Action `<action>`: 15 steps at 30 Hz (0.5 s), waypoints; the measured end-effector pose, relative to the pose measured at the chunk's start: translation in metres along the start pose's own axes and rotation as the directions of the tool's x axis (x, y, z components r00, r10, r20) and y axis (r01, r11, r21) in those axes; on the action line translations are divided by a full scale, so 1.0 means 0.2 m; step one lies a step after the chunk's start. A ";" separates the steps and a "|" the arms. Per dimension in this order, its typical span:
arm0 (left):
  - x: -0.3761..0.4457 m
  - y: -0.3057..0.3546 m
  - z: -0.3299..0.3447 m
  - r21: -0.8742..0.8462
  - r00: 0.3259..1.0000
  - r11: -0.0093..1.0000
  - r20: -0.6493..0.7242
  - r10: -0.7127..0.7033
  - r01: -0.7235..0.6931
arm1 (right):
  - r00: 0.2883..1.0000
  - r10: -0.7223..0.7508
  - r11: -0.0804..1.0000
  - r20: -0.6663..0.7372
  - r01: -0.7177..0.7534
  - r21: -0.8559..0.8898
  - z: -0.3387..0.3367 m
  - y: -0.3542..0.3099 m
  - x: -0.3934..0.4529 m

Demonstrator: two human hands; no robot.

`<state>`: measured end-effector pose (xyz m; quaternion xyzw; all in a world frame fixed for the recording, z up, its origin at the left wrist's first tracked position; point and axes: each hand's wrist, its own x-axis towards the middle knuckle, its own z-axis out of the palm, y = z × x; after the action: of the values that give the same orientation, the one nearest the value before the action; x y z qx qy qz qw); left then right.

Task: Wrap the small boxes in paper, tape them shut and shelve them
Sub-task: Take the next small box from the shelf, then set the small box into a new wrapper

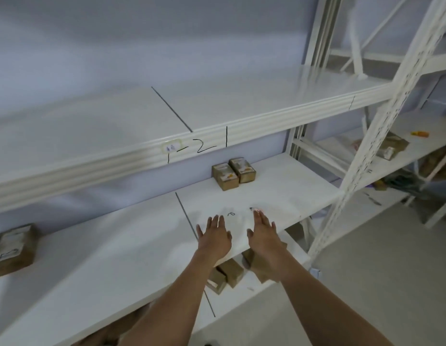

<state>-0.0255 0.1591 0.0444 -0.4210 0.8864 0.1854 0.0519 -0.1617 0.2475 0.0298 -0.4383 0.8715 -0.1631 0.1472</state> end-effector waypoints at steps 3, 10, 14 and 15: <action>0.16 0.06 0.01 -0.014 1.000 1.000 0.000 -0.004 0.004 | 1.000 -0.012 1.000 0.003 0.012 0.020 -0.02 0.06 0.15; 0.61 0.15 0.01 -0.155 0.996 0.985 -0.037 -0.081 0.075 | 0.995 -0.087 0.994 0.049 0.090 -0.064 -0.10 0.13 0.59; 0.82 0.16 0.03 -0.274 0.988 0.951 -0.015 -0.155 0.145 | 0.988 -0.124 0.988 0.090 0.131 -0.078 -0.13 0.11 0.83; 0.88 0.15 0.03 -0.294 0.985 0.942 -0.017 -0.171 0.159 | 0.987 -0.135 0.987 0.083 0.141 -0.071 -0.13 0.10 0.89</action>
<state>-0.1616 0.0514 0.0041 -0.5006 0.8118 0.3002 -0.0140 -0.2882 0.1177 0.0249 -0.5091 0.8383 -0.1222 0.1525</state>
